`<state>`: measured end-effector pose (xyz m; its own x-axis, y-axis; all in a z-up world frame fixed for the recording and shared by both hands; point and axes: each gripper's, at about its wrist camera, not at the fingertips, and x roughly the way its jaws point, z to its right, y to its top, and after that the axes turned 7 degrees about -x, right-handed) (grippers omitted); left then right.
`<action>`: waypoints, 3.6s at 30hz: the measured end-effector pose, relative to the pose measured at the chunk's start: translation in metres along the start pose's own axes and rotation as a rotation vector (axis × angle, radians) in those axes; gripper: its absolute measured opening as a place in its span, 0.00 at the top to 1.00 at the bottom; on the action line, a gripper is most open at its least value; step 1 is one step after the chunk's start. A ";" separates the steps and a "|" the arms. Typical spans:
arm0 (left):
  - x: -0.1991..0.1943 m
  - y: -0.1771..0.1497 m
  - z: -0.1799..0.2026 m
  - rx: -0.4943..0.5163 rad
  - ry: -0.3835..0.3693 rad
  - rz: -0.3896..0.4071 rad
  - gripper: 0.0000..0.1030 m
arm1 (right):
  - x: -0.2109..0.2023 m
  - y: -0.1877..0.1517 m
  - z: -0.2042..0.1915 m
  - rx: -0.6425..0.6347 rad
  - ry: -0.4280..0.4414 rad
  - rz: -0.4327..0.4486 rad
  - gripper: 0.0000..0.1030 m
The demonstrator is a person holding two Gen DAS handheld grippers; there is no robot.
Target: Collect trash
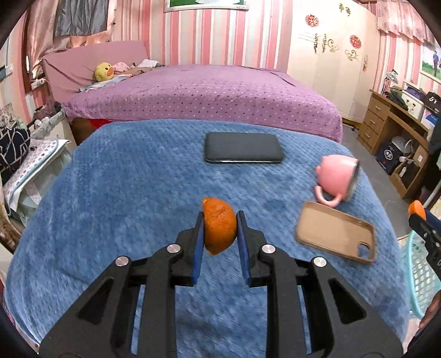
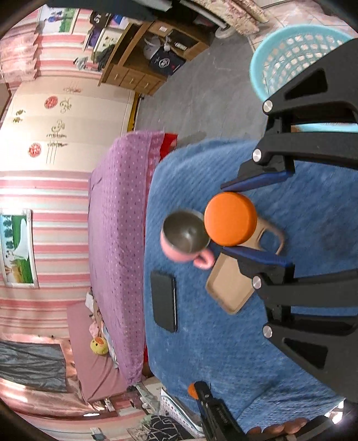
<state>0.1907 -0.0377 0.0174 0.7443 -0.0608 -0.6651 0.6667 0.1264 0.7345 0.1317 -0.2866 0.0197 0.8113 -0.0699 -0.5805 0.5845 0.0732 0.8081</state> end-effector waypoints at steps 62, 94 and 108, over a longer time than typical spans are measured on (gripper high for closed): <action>-0.042 -0.139 0.328 0.345 -0.311 0.032 0.22 | -0.041 -0.129 0.246 0.183 -0.241 -0.055 0.61; -0.079 -0.105 0.193 0.253 -0.173 0.123 0.05 | -0.047 -0.097 0.189 0.148 -0.218 -0.026 0.05; -0.128 -0.127 0.112 0.249 -0.111 0.181 0.05 | -0.117 -0.094 0.087 0.157 -0.145 0.071 0.04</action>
<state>0.0150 -0.1564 0.0246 0.8422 -0.1687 -0.5121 0.5021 -0.1002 0.8590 -0.0197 -0.3715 0.0202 0.8329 -0.2136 -0.5106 0.5078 -0.0722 0.8585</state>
